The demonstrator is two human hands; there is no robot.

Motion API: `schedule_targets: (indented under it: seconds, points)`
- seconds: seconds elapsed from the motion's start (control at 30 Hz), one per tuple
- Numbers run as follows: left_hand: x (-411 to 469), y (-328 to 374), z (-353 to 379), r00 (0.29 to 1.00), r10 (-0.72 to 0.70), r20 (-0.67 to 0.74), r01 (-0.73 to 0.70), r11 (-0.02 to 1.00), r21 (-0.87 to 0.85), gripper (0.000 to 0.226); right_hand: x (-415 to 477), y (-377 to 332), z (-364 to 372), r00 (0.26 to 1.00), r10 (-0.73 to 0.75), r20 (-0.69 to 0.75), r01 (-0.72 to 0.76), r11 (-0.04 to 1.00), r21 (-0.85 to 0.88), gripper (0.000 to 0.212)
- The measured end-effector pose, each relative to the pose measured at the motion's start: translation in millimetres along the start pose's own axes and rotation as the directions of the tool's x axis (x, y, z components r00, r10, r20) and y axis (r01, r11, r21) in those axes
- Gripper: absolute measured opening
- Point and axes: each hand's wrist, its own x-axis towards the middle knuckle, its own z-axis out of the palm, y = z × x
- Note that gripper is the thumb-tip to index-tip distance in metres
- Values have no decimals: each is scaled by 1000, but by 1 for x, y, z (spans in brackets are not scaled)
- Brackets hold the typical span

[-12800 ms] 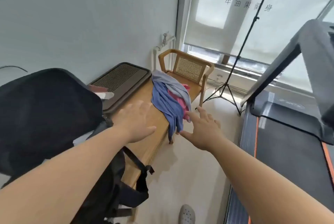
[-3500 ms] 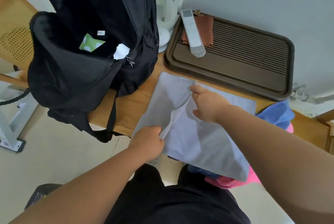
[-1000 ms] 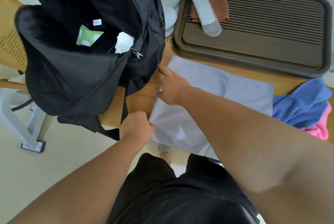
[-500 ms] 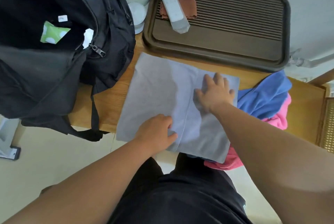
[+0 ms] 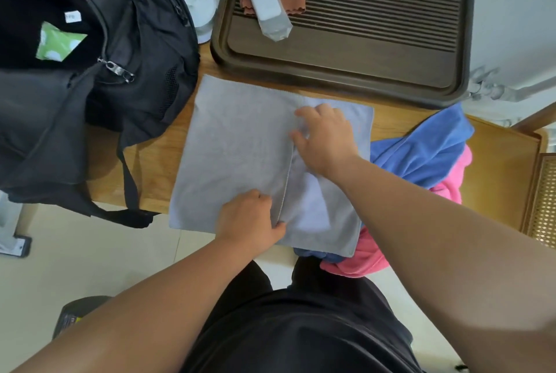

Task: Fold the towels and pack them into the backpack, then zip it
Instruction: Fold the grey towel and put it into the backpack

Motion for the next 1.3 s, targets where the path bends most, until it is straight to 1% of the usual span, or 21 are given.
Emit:
schedule_targets:
  seconds: [0.03,0.1,0.13,0.2,0.23,0.3,0.37,0.43,0.5,0.6,0.67,0.73,0.77,0.83,0.9,0.93,1.03,1.1,1.2,1.27,1.3]
  points:
    - [-1,1,1,1000,-2,9,2,1000,-10,36,-1,-6,0,998,-7,61,4,999,39,45]
    - [-2,1,2,1000,-11,23,12,999,-43,26,-1,-13,1,979,32,200,-50,995,88,50]
    - [-3,1,1,1000,-16,26,17,998,-55,22,1,-16,1,969,54,240,-78,992,94,52]
    - [-4,-1,-1,998,-37,41,41,995,-95,18,4,-19,-1,963,49,264,-79,992,103,52]
    - [-5,-3,-3,997,-53,48,60,988,-144,19,7,-22,-2,964,33,263,-76,985,155,50]
    - [-8,-6,-11,995,-82,56,95,953,-287,21,9,-26,-7,972,25,236,-110,928,356,43]
    - [-12,-8,-24,996,-82,47,94,898,-430,28,7,-29,-14,978,112,176,-191,822,537,39]
    - [-16,-6,-41,999,-48,18,50,854,-518,34,3,-28,-26,972,211,107,-230,732,641,39]
    - [-18,3,-58,1000,-4,-13,-4,837,-548,35,-1,-24,-38,968,244,64,-218,685,695,39]
    - [-13,28,-69,999,52,4,-41,828,-559,35,-10,-6,-53,951,309,-22,-203,676,708,37]
    - [-6,49,-63,993,108,51,-66,850,-523,33,-16,14,-56,931,364,-22,-250,681,688,35]
    - [2,69,-52,983,150,106,-83,877,-473,30,-21,36,-53,924,379,41,-320,712,625,38]
    - [5,77,-44,978,160,131,-86,890,-447,28,-22,44,-50,927,364,94,-348,738,578,38]
    - [9,88,-30,972,161,172,-82,915,-395,23,-22,55,-46,934,286,216,-356,802,479,36]
    - [12,92,-17,973,131,188,-58,934,-353,18,-22,59,-42,927,220,305,-347,811,471,34]
    - [12,92,-13,975,115,191,-44,940,-337,16,-22,59,-41,929,197,312,-335,804,492,35]
    - [10,91,-8,981,75,179,-11,942,-335,8,-21,61,-42,954,144,264,-271,793,546,38]
    - [5,90,-13,988,57,144,3,920,-392,8,-23,61,-49,965,164,204,-255,768,587,41]
    - [-11,91,-32,999,52,-2,-45,844,-534,11,-27,65,-60,966,243,85,-237,710,663,50]
    - [-24,93,-44,996,40,-84,-83,792,-605,17,-31,70,-68,967,256,-15,-180,721,669,55]
    - [-29,95,-47,995,42,-95,-92,781,-617,19,-33,73,-70,965,256,-50,-159,729,666,55]
